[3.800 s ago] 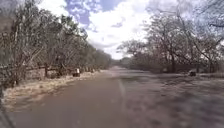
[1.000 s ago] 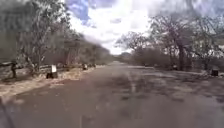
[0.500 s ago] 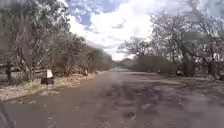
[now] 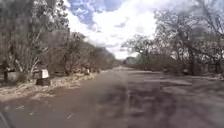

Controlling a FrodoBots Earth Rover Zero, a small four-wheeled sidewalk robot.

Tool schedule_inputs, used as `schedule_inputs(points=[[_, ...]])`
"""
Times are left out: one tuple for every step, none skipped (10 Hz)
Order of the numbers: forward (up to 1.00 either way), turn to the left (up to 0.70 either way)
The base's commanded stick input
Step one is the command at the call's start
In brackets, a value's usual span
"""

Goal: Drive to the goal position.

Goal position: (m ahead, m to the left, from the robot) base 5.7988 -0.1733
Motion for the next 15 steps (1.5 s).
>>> schedule_inputs(points=[[0.70,0.00],[0.70,0.00],[0.70,0.00],[0.70,0.00],[0.70,0.00],[0.70,0.00],[0.70,0.00],[0.70,0.00],[0.70,0.00],[0.70,0.00],[0.70,0.00],[0.70,0.00],[0.70,0.00],[0.70,0.00],[0.70,0.00]])
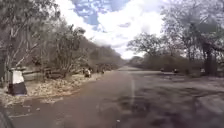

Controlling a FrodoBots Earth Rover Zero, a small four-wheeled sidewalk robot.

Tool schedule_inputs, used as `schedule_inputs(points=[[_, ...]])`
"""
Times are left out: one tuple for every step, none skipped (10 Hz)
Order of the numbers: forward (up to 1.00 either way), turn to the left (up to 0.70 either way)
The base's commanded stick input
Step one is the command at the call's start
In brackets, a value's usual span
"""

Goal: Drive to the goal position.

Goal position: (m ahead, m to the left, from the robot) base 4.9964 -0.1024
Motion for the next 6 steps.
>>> schedule_inputs(points=[[0.70,0.00],[0.70,0.00],[0.70,0.00],[0.70,0.00],[0.70,0.00],[0.70,0.00]])
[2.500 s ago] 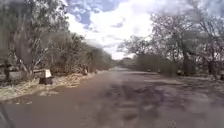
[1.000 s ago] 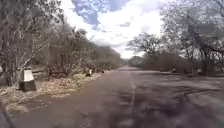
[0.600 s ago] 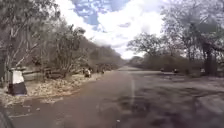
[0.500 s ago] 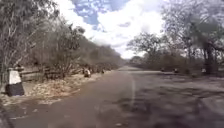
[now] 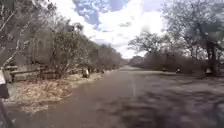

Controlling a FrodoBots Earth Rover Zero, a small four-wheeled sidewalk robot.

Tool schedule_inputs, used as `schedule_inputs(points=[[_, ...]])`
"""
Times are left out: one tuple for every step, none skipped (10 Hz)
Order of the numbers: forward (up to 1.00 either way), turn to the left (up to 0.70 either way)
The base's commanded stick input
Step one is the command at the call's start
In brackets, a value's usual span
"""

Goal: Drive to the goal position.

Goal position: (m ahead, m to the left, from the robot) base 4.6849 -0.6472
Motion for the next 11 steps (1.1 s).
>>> schedule_inputs(points=[[0.70,0.00],[0.70,0.00],[0.70,0.00],[0.70,0.00],[0.70,0.00],[0.70,0.00],[0.70,0.00],[0.70,0.00],[0.70,0.00],[0.70,0.00],[0.70,0.00]])
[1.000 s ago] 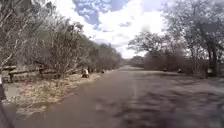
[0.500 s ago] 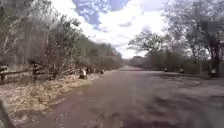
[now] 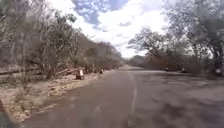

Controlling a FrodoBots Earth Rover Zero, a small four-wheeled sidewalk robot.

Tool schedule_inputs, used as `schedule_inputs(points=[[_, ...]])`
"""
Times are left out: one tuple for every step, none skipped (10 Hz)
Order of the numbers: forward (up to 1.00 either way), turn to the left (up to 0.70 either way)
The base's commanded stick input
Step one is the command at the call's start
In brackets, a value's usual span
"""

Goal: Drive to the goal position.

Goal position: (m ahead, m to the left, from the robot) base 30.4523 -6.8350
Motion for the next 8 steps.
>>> schedule_inputs(points=[[0.70,0.00],[0.70,0.00],[0.70,0.00],[0.70,0.00],[0.70,0.00],[0.70,0.00],[0.70,0.00],[0.70,0.00]])
